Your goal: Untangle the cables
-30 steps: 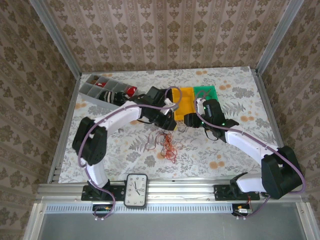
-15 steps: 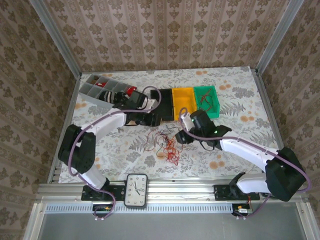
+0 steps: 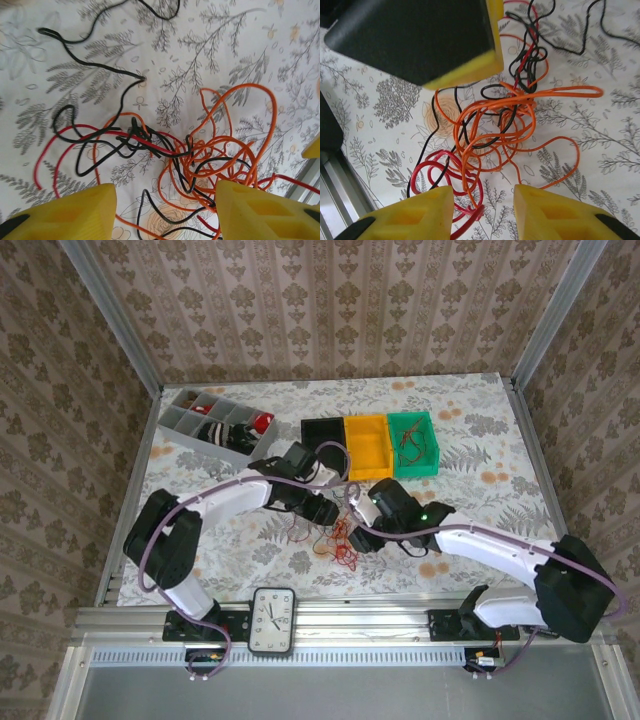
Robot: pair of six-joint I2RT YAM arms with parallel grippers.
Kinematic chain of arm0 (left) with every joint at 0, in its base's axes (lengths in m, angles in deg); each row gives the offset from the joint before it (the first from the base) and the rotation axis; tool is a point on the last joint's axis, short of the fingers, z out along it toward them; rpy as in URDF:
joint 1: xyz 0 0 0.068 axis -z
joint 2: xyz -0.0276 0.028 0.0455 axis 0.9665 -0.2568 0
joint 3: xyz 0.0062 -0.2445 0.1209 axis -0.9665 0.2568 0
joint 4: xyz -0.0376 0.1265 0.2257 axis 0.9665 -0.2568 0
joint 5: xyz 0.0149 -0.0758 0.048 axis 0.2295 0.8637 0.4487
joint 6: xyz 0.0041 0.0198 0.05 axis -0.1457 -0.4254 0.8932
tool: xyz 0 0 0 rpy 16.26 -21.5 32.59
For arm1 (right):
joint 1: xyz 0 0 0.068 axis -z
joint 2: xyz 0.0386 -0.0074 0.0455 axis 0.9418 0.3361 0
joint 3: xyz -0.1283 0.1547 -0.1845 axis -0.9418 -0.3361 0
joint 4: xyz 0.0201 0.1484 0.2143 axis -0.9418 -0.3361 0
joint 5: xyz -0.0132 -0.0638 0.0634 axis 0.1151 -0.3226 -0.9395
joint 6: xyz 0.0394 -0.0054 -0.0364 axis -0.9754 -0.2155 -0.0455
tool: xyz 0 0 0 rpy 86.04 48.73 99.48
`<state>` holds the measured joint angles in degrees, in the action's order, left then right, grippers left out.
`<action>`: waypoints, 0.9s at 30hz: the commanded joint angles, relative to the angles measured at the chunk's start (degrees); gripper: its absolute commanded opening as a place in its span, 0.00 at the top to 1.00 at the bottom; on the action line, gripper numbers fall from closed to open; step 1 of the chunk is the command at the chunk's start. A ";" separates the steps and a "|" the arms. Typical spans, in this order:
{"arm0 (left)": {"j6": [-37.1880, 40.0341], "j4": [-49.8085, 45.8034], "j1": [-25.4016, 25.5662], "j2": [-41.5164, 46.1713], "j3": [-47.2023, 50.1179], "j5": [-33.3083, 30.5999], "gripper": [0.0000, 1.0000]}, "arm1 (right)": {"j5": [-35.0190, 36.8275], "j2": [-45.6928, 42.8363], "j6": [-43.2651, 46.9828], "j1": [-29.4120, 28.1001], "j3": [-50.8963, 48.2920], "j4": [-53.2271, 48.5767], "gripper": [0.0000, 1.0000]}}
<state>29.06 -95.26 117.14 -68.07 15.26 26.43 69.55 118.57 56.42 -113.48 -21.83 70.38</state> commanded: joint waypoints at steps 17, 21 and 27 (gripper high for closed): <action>8.39 -10.83 1.47 -10.50 -11.16 -0.63 0.49 | -3.97 12.17 1.20 0.88 12.90 -22.70 0.76; 8.87 -11.44 1.49 -11.60 -12.02 -0.98 0.50 | -1.95 12.22 0.21 1.28 12.19 -19.70 0.95; 8.88 -11.24 1.58 -12.41 -12.42 -1.41 0.53 | -0.04 9.78 -3.52 3.64 11.80 -13.41 1.00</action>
<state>35.71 -105.12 117.79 -79.65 4.29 25.69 67.56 130.20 54.74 -111.01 -10.47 52.68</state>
